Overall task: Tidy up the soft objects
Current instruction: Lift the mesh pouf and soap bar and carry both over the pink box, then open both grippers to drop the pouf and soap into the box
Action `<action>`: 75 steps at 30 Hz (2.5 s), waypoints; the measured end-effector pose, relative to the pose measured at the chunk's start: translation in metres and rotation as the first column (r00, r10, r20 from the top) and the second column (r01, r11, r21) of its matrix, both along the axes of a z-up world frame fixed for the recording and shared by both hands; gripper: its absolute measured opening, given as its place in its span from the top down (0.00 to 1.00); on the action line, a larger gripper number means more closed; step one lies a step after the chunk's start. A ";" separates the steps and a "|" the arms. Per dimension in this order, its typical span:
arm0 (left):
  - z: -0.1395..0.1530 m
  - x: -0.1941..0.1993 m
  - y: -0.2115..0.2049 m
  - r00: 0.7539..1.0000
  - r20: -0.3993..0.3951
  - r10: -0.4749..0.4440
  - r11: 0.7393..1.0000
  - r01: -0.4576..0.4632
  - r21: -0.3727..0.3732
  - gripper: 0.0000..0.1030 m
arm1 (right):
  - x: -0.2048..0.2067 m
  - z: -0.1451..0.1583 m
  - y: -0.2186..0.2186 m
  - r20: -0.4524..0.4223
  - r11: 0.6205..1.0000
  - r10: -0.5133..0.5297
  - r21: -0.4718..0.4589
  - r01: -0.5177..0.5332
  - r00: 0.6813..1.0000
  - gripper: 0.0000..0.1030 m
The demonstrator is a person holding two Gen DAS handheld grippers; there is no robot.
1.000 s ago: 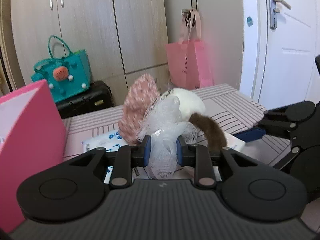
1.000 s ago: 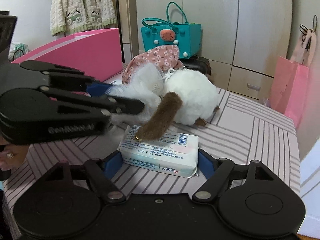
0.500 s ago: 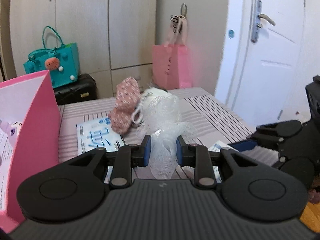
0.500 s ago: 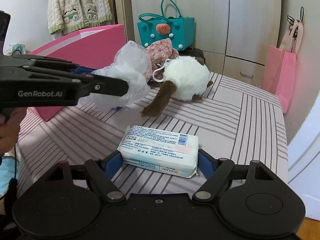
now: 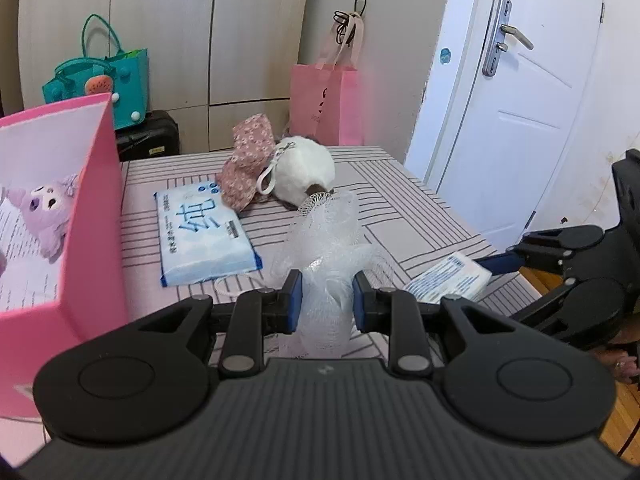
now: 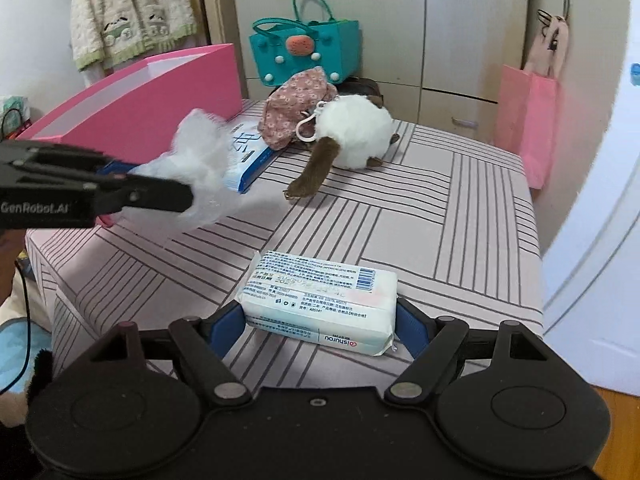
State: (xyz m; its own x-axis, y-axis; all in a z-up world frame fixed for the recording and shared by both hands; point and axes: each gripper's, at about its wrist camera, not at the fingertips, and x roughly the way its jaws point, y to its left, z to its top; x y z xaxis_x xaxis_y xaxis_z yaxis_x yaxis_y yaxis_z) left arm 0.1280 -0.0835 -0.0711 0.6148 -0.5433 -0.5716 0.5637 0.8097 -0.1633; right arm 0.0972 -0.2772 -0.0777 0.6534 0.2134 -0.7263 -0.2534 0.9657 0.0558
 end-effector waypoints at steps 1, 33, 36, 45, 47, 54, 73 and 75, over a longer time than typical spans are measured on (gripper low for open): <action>0.000 0.000 0.003 1.000 -0.012 -0.002 1.000 0.002 -0.004 0.77 | -0.001 0.001 0.000 0.000 1.000 -0.003 -0.003 0.003 1.000 0.19; 0.025 -0.038 0.129 0.960 -0.279 -0.031 0.996 0.051 0.067 0.77 | -0.026 0.048 0.106 -0.120 0.954 0.278 0.147 -0.260 0.953 0.19; 0.030 -0.040 0.141 0.959 -0.281 -0.020 0.993 0.051 0.103 0.77 | -0.027 0.055 0.116 -0.106 0.948 0.302 0.138 -0.287 0.947 0.19; 0.054 -0.043 0.176 0.966 -0.258 0.014 0.987 0.028 0.157 0.77 | -0.025 0.076 0.146 -0.057 0.918 0.380 0.149 -0.368 0.923 0.19; 0.061 -0.042 0.184 0.969 -0.247 0.028 0.988 0.011 0.154 0.77 | -0.023 0.080 0.151 -0.048 0.914 0.388 0.148 -0.378 0.920 0.19; 0.092 -0.038 0.205 0.987 -0.149 0.061 0.994 -0.046 0.103 0.77 | -0.013 0.110 0.167 0.045 0.900 0.414 0.131 -0.416 0.909 0.19; 0.097 0.066 0.224 0.979 0.030 0.202 0.977 -0.199 -0.074 0.76 | 0.110 0.133 0.215 0.226 0.885 0.466 -0.087 -0.458 0.856 0.19; 0.091 0.081 0.226 0.973 0.026 0.229 0.972 -0.227 -0.064 0.76 | 0.125 0.129 0.220 0.213 0.884 0.466 -0.090 -0.458 0.859 0.19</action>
State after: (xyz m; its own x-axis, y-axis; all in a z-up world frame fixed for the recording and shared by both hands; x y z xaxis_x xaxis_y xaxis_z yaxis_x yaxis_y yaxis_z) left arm 0.2093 0.1421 0.0196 0.7441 -0.4198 -0.5196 0.3715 0.9065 -0.2005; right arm 0.2224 -0.0568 0.0514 0.6304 0.5082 -0.5868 -0.6729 0.7346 -0.0866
